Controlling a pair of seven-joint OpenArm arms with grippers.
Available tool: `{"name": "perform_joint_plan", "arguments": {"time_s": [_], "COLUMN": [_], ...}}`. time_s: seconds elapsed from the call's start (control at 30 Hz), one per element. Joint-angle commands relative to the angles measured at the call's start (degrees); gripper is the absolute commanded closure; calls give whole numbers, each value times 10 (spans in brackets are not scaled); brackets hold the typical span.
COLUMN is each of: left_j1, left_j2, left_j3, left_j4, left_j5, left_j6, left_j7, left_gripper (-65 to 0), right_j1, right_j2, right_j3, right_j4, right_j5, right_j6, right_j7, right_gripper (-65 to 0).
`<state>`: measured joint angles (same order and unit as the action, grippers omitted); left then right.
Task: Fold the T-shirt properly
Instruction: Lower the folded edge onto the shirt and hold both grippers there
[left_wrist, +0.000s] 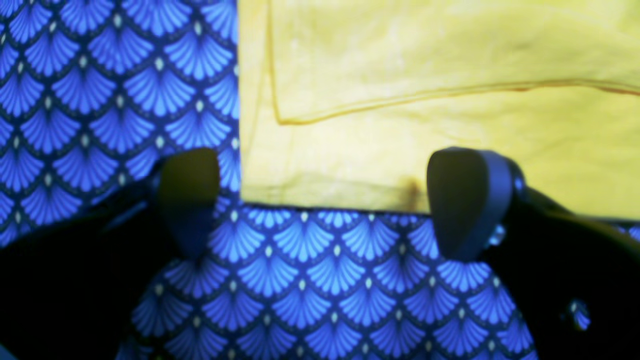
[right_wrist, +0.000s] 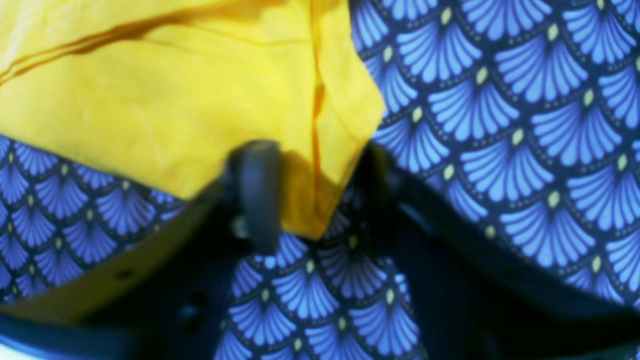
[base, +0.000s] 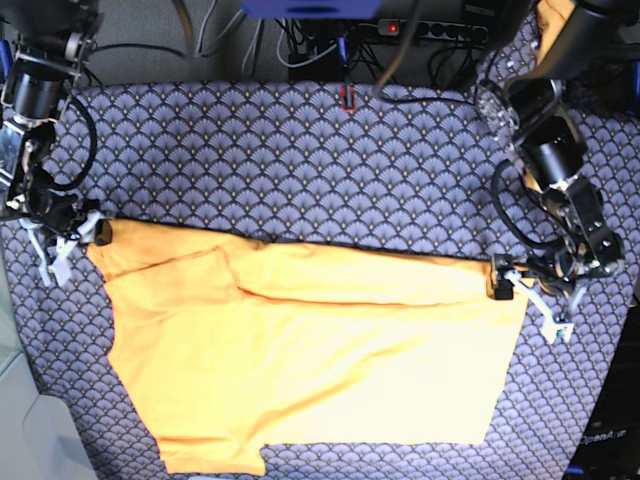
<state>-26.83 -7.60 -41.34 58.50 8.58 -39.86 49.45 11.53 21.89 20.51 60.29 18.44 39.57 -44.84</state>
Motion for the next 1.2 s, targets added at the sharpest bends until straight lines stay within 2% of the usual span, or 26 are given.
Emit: {"name": "perform_joint_plan", "arguments": {"time_s": [0.0, 0.1, 0.13, 0.47, 0.67, 1.0, 1.17], "left_j1": [-16, -16, -16, -13, -13, -14, -11], "left_j2": [-6, -4, -4, -1, 1, -5, -6], "left_j3": [2, 2, 2, 2, 1, -2, -2], "left_j4": [9, 8, 8, -14, -76, -78, -40], "left_j5": [-8, -8, -8, -11, -9, -12, -12], "left_j6": [-1, -1, -1, -1, -1, -1, -1], "left_j7": [-9, -9, -9, -12, -78, -76, -66], "left_gripper": [-650, -650, -650, -650, -650, -650, -650], "right_j1": [1, 1, 1, -1, -1, -1, -1], "right_j2": [-2, -4, -4, -1, -2, -1, -2], "right_j3": [-2, -3, -3, -3, -4, -5, -5], "right_j4": [1, 1, 2, 4, 4, 4, 4], "right_j5": [0, 0, 0, 0, -1, -1, -1], "right_j6": [4, 4, 4, 4, 4, 4, 4], "right_j7": [-21, -20, -20, -20, -21, -21, -20], "right_gripper": [-138, -12, 0, 0, 0, 0, 0]}}
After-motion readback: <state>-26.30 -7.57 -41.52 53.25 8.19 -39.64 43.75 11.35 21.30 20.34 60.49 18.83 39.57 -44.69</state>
